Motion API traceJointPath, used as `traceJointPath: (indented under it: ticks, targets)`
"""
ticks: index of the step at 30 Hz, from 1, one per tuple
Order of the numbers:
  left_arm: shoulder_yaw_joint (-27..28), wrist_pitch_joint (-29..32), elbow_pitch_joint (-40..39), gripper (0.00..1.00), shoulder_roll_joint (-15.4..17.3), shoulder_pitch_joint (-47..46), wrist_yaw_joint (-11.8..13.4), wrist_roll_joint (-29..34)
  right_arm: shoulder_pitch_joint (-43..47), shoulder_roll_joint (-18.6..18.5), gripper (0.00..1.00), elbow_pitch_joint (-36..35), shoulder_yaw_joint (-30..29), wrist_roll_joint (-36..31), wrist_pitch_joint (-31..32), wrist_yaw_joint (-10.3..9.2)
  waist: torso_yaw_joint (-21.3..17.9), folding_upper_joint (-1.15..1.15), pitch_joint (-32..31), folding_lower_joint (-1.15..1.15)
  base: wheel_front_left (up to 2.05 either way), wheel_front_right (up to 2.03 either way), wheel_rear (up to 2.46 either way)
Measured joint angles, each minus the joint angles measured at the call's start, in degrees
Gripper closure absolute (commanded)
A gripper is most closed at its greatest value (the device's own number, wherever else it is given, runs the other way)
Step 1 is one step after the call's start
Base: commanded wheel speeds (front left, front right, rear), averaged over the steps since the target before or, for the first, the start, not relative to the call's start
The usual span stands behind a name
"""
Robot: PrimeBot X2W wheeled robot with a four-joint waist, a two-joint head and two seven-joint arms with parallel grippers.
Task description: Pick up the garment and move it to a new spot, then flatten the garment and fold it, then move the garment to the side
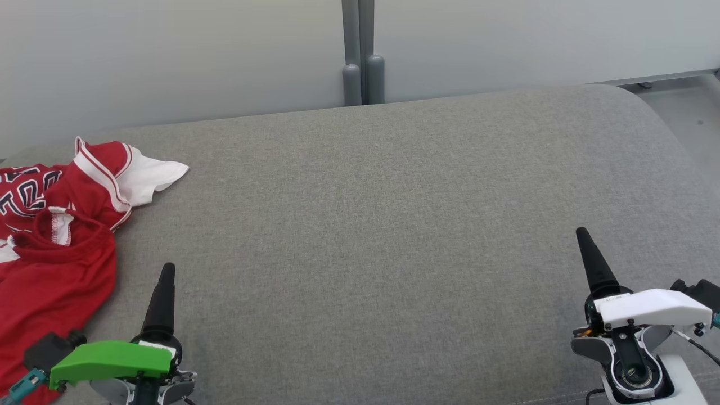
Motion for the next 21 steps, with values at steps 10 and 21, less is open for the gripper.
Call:
traceJointPath:
  ticks: [10, 21]
  targets:
    - [-1.5, -1.5, -2.4, 0.0, 1.1, -0.3, 1.5, 11.0, -0.4, -0.4, 0.0, -1.6, 3.1, -9.6, -1.8, -1.54, 0.0, 0.0, 0.0, 0.0, 0.0, 0.0, 0.0]
    - [-3.9, -3.8, -4.0, 0.0, 1.6, 0.4, 3.4, 23.0, -0.4, -0.7, 0.0, -2.6, 6.7, -20.0, -3.8, -3.33, 0.0, 0.0, -0.3, 0.0, 0.0, 0.0, 0.0]
